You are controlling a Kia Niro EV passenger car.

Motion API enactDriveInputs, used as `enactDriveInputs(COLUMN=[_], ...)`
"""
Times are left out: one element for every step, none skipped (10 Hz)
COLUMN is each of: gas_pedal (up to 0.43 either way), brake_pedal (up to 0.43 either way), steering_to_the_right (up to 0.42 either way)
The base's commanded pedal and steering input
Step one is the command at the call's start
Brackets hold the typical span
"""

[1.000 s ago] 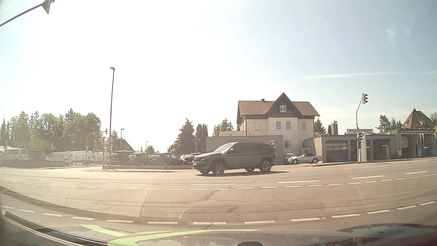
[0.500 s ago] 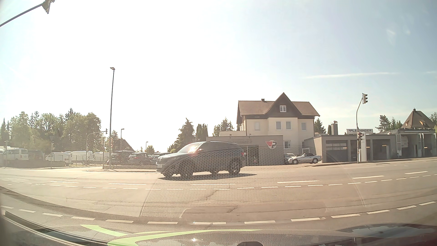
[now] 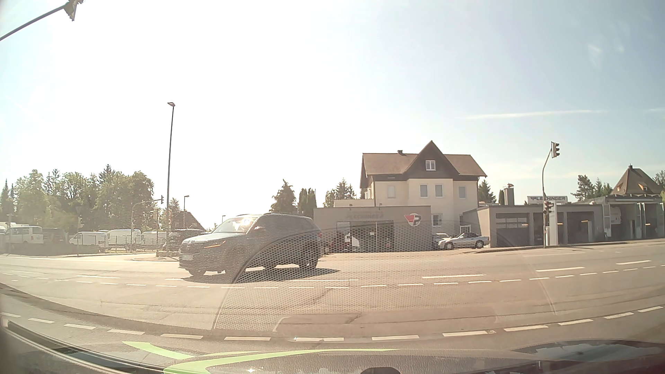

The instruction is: Follow the waypoints while adhering to traffic rules and regulations

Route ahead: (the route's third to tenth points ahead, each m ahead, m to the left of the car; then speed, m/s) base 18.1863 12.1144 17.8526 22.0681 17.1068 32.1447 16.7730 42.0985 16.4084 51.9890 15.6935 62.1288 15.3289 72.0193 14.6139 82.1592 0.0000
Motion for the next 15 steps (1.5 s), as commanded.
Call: enactDriveInputs(gas_pedal=[0.0,0.0,0.0,0.0,0.0,0.0,0.0,0.0,0.0,0.0,0.0,0.0,0.0,0.0,0.0], brake_pedal=[0.354,0.354,0.354,0.354,0.354,0.354,0.354,0.354,0.354,0.354,0.354,0.354,0.354,0.354,0.354], steering_to_the_right=[-0.002,-0.002,-0.002,-0.002,-0.002,-0.002,-0.002,-0.002,-0.002,-0.002,-0.002,-0.002,-0.002,-0.002,-0.002])
